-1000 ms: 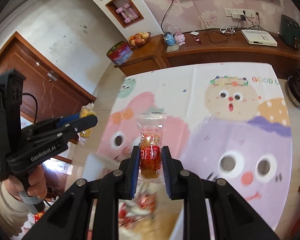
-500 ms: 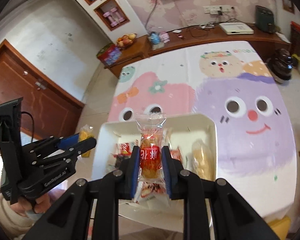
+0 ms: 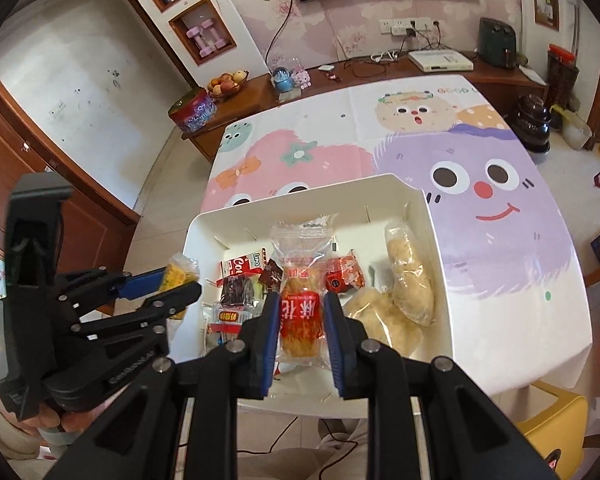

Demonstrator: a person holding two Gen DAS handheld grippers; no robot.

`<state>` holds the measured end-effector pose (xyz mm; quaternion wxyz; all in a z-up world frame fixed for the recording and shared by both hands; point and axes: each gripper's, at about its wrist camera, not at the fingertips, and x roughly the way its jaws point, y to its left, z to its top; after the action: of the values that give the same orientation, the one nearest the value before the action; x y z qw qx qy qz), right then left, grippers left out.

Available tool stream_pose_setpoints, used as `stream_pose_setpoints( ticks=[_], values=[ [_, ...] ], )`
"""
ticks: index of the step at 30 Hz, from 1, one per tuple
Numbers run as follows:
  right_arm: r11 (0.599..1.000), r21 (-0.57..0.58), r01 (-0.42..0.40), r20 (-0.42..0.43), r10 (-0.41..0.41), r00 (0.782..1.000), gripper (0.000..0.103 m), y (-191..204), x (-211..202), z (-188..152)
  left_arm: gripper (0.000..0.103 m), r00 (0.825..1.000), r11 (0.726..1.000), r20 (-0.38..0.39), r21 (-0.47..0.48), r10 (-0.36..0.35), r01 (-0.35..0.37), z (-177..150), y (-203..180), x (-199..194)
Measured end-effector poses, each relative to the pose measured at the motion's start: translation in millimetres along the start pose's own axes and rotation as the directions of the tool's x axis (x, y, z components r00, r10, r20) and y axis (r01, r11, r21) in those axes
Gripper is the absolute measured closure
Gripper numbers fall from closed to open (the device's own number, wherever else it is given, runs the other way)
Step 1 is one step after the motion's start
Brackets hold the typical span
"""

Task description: Organize snacks

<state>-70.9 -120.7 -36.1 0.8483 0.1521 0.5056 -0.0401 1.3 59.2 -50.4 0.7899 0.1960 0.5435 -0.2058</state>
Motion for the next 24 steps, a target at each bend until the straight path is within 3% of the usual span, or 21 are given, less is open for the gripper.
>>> stream_pose_setpoints(
  ticks=[6,7,8,10,11,14,24],
  values=[
    [0.999,-0.022,0.027,-0.007,-0.027,1.000,0.079,7.6,-1.0,-2.5,0.073,1.000,1.000,-0.009,-0.013,0.020,-0.020,-1.8,4.1,3.9],
    [0.999,-0.023,0.031,-0.009,-0.032,0.999,0.079,8.7,-1.3,-2.4,0.064,1.000,1.000,-0.008,-0.017,0.023,-0.023,-2.5,5.1,4.1],
    [0.999,-0.026,0.032,-0.007,-0.032,0.999,0.078,9.5,-2.1,-1.2,0.048,1.000,0.999,-0.010,-0.023,0.026,-0.026,-2.2,6.7,3.1],
    [0.999,-0.030,0.031,0.002,-0.031,1.000,0.072,11.1,-4.4,-0.2,0.029,0.999,0.999,0.003,-0.031,0.037,-0.037,-2.4,9.5,-0.9],
    [0.999,-0.032,0.037,0.012,-0.036,0.999,0.067,12.1,-6.6,1.3,0.027,0.999,0.998,0.017,-0.034,0.045,-0.044,-2.0,10.8,-4.4],
    [0.998,-0.040,0.049,0.035,-0.048,0.998,0.061,15.3,-12.8,4.9,0.025,0.998,0.998,0.040,-0.037,0.055,-0.054,0.0,13.3,-12.9],
    [0.997,-0.065,0.050,0.074,-0.045,0.996,0.058,25.8,-30.2,9.3,0.022,0.997,0.998,0.059,-0.024,0.052,-0.051,-1.6,11.8,-25.8]
  ],
)
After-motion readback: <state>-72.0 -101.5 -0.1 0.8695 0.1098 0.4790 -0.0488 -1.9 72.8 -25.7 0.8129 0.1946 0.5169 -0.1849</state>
